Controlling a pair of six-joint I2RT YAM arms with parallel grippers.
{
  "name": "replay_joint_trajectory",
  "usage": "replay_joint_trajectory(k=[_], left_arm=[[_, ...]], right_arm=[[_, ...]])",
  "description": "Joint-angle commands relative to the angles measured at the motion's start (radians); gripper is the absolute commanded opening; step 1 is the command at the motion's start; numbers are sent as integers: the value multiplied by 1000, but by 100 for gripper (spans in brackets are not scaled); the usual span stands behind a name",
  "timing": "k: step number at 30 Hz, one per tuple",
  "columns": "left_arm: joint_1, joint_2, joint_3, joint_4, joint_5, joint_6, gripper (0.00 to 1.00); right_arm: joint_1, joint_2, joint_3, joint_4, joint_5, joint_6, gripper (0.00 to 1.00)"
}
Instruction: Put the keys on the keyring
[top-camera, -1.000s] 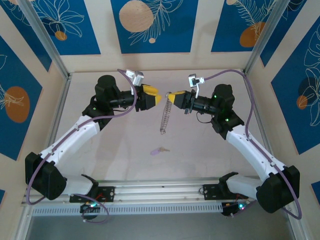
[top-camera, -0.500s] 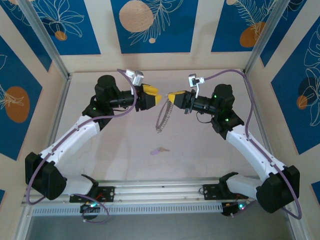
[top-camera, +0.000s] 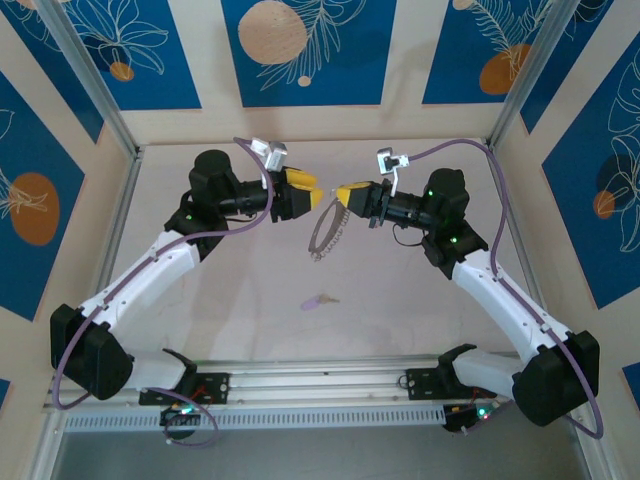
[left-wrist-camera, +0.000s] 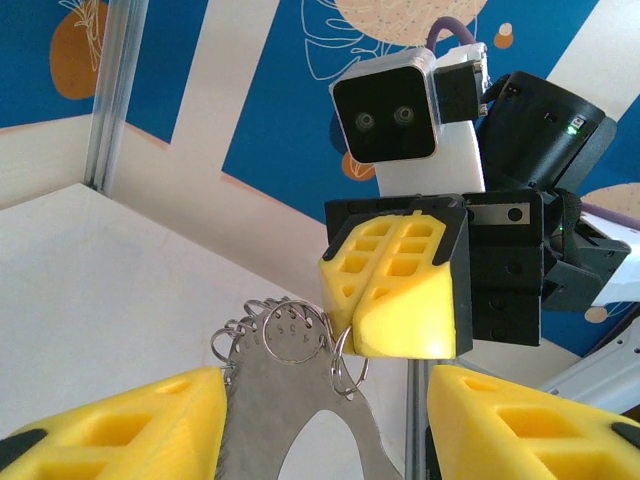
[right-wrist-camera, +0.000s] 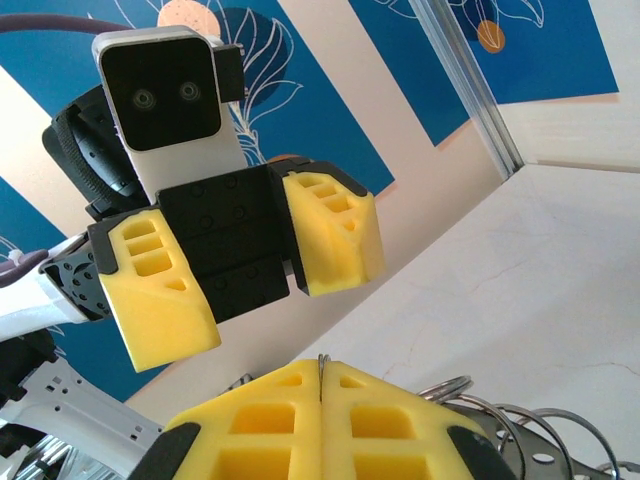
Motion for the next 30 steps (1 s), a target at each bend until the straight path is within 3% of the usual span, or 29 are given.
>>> replay_joint_trajectory(k=[1, 19, 30], left_arm=[[-6, 6, 22, 35, 27, -16, 56], [-6, 14, 23, 48, 28, -37, 57], [-6, 15, 46, -17, 2, 22, 59]], right_arm=[[4, 0, -7, 48, -3, 17, 0], [4, 2, -15, 63, -7, 22, 0], [3, 2, -12, 74, -10, 27, 0]])
